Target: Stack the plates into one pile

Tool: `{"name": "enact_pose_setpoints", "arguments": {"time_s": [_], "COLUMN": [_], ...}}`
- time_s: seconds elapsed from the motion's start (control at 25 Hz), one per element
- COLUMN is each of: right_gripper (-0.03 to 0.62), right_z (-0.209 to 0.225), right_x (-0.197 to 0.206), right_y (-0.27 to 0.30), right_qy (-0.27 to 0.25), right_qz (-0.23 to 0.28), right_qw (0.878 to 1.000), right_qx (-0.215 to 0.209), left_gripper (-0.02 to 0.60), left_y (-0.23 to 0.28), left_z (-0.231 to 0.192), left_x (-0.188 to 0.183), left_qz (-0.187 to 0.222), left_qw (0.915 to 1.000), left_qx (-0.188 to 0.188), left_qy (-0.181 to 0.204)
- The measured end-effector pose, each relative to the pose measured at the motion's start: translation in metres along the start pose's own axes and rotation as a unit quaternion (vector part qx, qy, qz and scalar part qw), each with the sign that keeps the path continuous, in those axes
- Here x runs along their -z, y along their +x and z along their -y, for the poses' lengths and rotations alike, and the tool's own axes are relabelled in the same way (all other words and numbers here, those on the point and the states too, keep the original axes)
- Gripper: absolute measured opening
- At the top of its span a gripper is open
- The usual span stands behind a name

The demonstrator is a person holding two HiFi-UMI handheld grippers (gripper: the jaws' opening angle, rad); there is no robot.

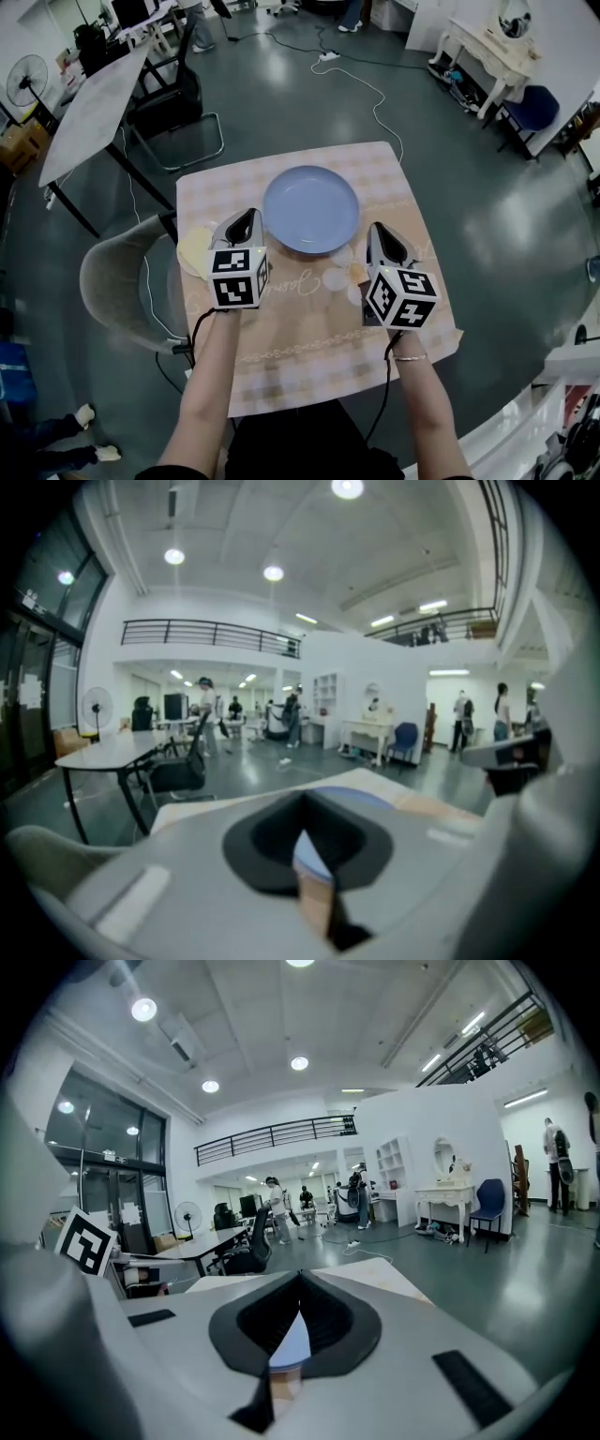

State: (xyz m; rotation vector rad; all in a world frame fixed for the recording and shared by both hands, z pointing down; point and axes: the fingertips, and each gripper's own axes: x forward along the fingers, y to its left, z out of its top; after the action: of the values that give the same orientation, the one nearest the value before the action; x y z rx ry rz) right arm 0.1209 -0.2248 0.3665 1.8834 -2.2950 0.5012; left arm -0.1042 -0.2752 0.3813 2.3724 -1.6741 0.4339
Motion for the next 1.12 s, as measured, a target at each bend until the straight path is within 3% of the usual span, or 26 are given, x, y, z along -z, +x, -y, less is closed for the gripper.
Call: {"name": "enact_pose_setpoints", "arguments": {"time_s": [0.64,1.12], "right_gripper": [0.005,0.005], "right_z": [-0.038,-0.054], "right_x": [-0.017,-0.012], "right_y": [-0.087,-0.108], "right_qy": [-0.004,-0.006], "right_qz": [0.083,0.095], "right_qw": [0.996,0.995], "right_qx": [-0.029,-0.039], "left_gripper": [0.008,0.008], "left_y": [-0.113,-0.146], "left_z": [0.001,0.004], "left_x": [-0.011,-0.009], "left_qz": [0.065,0.087], "left_qw": [0.9978,0.9960], "left_qx": [-0.001,0.014], "left_qy": [-0.010,-0.014]}}
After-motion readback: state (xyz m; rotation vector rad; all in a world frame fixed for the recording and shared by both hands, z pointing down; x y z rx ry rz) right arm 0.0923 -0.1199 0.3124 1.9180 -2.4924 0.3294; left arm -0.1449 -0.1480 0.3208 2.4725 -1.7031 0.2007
